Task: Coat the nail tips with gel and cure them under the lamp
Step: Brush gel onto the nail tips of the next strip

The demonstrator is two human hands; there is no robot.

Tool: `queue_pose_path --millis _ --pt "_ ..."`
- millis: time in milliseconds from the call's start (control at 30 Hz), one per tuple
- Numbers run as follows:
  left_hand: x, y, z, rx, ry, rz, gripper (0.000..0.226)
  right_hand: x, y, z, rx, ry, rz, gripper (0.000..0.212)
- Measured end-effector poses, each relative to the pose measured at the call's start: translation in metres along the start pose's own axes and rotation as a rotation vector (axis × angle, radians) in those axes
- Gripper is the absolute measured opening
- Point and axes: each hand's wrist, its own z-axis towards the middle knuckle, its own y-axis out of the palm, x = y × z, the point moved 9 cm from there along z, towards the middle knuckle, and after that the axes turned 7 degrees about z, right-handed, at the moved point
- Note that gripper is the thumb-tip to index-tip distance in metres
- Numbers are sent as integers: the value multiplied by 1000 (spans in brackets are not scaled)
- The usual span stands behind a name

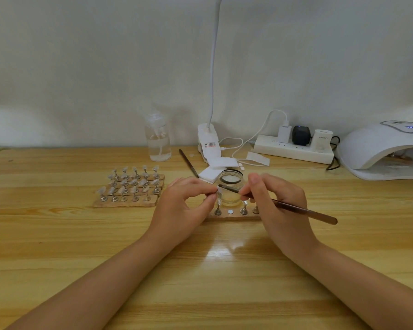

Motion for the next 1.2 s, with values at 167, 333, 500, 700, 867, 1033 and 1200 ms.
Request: queue_pose_path --millis 167,333,500,700,867,1033,1200 --pt "-1 0 0 6 -2 -4 27 2 1 0 -4 -9 -4 30" --pt "-1 2 0 -5 -11 -3 23 3 2 0 -6 -24 -22 28" --pt "-1 2 0 -10 -15 1 21 2 1 0 5 -28 -14 29" --pt "0 1 0 -4 -11 4 24 0 0 0 9 -39 -3 29" --pt "1 0 0 0 -9 3 26 3 -3 -1 21 -24 22 33" --pt "1 0 0 0 -10 14 24 0 -7 -1 46 -46 10 33" --pt "2 1 0 -5 -3 23 18 -1 1 -1 20 -64 -62 36"
